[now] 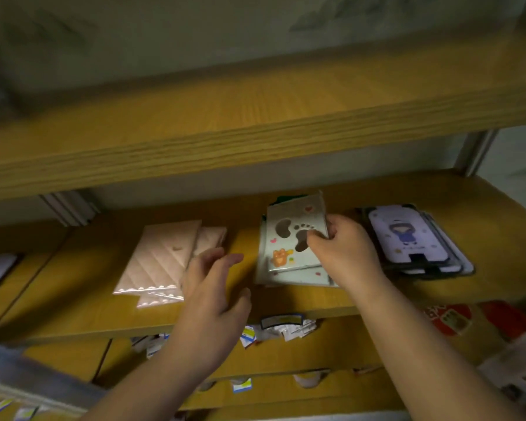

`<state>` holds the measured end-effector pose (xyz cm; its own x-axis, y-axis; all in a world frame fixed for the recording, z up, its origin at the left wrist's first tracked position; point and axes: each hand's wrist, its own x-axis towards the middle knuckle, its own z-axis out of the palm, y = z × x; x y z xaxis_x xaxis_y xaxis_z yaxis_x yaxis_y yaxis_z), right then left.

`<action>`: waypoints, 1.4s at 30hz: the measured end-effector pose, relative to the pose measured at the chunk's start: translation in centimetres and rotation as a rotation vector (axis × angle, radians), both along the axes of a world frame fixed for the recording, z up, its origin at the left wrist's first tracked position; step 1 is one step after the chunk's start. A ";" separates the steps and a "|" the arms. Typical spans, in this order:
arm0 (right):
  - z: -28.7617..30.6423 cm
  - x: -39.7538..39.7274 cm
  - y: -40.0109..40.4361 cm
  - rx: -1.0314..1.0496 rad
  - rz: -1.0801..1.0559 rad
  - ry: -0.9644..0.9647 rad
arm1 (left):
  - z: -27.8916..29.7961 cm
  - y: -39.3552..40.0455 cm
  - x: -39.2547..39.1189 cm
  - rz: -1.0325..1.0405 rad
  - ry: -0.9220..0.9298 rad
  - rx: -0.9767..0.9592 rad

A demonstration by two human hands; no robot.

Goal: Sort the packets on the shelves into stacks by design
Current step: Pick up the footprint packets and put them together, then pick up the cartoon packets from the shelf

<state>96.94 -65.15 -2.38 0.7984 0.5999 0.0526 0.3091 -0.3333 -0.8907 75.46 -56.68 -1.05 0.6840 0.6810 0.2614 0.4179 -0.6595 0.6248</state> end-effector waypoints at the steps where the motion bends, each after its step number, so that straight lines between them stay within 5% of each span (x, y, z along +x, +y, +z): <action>1: -0.2 0.0 -0.1 -0.056 -0.005 -0.100 | 0.1 0.1 0.0 0.000 -0.006 -0.006; 6: 0.2 -1.8 -0.2 -0.111 -0.072 -0.332 | 0.1 0.9 -0.6 -0.018 0.000 0.010; 16: 2.4 -12.9 2.0 -0.115 0.228 -0.603 | 1.8 4.9 -7.8 0.020 0.109 0.218; 32: 5.5 -44.3 15.0 -0.113 0.677 -0.563 | 0.7 14.3 -43.7 0.182 -0.009 0.122; 42: 4.8 -55.9 24.3 -0.176 0.610 -0.660 | -0.7 24.1 -55.4 0.408 0.008 -0.013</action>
<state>41.02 -40.83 2.46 0.1806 0.9504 0.2533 0.9045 -0.0593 -0.4222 20.09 -32.55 -1.79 0.3589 0.9001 0.2468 0.6486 -0.4307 0.6276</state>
